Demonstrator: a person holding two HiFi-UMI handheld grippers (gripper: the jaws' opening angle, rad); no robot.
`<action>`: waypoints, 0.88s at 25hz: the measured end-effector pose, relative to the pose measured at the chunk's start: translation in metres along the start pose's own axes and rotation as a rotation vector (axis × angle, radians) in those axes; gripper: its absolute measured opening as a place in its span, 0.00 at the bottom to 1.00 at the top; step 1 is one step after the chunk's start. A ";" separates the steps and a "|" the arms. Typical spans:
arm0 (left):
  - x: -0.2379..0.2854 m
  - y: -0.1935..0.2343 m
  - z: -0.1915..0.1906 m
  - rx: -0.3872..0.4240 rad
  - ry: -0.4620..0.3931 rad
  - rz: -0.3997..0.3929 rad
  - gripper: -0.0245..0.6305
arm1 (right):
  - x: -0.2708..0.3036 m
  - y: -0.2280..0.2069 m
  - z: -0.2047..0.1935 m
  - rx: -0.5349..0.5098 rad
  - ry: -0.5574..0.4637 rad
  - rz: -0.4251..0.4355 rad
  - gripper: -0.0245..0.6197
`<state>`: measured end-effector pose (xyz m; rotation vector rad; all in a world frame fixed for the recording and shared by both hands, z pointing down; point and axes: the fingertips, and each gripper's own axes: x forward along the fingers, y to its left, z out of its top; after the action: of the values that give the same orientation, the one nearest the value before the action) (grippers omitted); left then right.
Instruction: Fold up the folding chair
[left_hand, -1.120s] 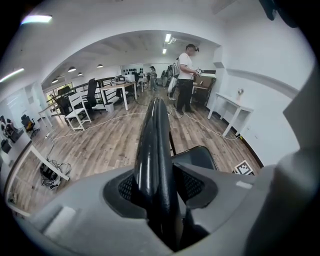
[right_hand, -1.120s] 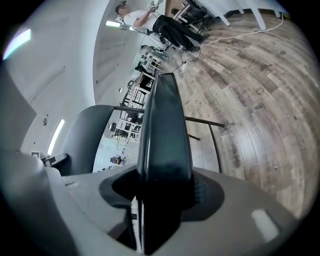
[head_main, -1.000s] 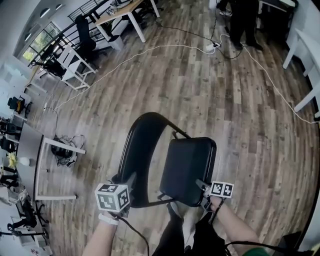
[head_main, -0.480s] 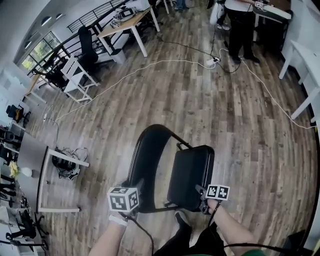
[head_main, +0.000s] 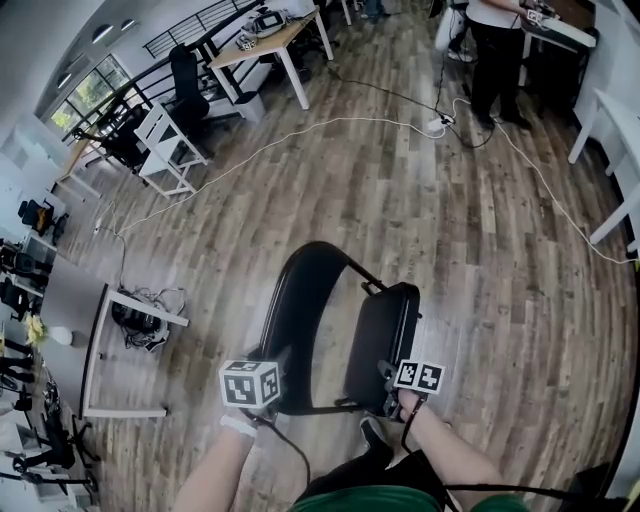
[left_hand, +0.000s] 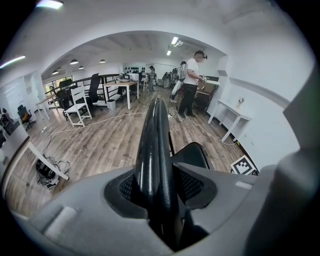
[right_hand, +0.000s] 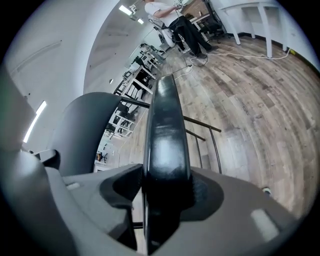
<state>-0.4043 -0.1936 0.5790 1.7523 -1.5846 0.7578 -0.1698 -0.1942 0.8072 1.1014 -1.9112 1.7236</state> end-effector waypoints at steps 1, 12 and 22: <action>-0.002 0.002 0.002 -0.001 0.000 0.001 0.28 | 0.003 0.010 0.000 0.001 0.002 0.008 0.39; -0.018 -0.024 0.013 -0.004 -0.025 -0.022 0.26 | 0.017 0.055 -0.006 -0.006 -0.001 -0.024 0.39; -0.027 -0.061 0.018 0.041 -0.022 0.037 0.25 | 0.023 0.077 -0.009 -0.029 0.000 -0.114 0.39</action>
<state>-0.3466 -0.1876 0.5416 1.7703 -1.6306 0.7973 -0.2428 -0.1956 0.7725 1.1759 -1.8299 1.6301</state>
